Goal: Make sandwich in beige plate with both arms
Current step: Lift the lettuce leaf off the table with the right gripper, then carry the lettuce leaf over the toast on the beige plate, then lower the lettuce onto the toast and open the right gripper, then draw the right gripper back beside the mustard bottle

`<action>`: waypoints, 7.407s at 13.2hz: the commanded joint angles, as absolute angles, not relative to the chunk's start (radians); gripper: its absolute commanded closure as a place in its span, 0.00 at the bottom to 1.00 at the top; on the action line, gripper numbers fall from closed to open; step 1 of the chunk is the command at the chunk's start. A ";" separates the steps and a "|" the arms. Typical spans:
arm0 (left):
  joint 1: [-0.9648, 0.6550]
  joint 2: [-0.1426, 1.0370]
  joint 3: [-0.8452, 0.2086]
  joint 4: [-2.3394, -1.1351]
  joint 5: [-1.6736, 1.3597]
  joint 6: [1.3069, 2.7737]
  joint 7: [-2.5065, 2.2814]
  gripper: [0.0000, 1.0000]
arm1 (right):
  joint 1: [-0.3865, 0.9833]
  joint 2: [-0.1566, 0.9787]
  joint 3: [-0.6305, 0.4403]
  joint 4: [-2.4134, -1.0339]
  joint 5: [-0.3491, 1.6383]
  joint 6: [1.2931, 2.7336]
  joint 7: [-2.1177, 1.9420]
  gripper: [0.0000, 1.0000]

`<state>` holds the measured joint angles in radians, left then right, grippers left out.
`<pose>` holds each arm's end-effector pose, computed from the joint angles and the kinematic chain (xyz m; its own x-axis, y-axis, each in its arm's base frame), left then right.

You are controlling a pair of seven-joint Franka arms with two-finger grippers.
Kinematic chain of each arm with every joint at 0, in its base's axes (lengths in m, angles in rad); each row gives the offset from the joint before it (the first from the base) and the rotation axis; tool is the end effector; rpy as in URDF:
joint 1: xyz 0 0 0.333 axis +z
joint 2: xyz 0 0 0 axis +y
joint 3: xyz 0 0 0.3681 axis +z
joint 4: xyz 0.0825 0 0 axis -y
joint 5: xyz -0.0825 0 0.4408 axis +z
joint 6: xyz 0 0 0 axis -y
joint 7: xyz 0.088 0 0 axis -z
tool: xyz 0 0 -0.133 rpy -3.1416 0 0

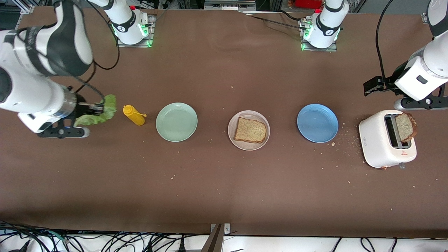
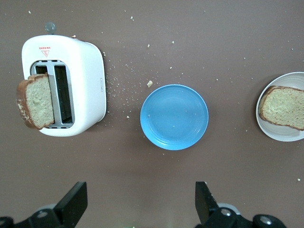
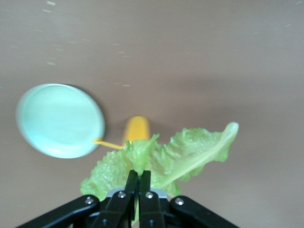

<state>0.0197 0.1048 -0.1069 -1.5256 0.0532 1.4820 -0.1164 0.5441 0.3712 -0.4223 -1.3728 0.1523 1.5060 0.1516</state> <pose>0.6312 -0.0443 0.6025 0.9894 0.0336 -0.1413 0.0255 -0.9979 -0.0587 0.6929 0.1527 0.5191 0.9788 -0.0280 -0.2028 -0.0225 -0.9993 0.0294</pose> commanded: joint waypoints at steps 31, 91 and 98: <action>0.023 0.103 -0.104 -1.526 0.031 1.463 -0.127 0.00 | 0.828 0.899 -0.112 -1.184 0.535 2.339 1.161 1.00; 0.250 0.253 -0.092 -1.470 0.051 1.689 0.136 0.00 | 0.468 0.439 -0.421 -1.248 0.168 1.465 -0.170 0.02; 0.408 0.287 -0.097 -1.629 0.086 1.994 0.319 0.00 | 0.164 0.288 -0.031 -1.463 -0.067 1.652 -0.132 0.02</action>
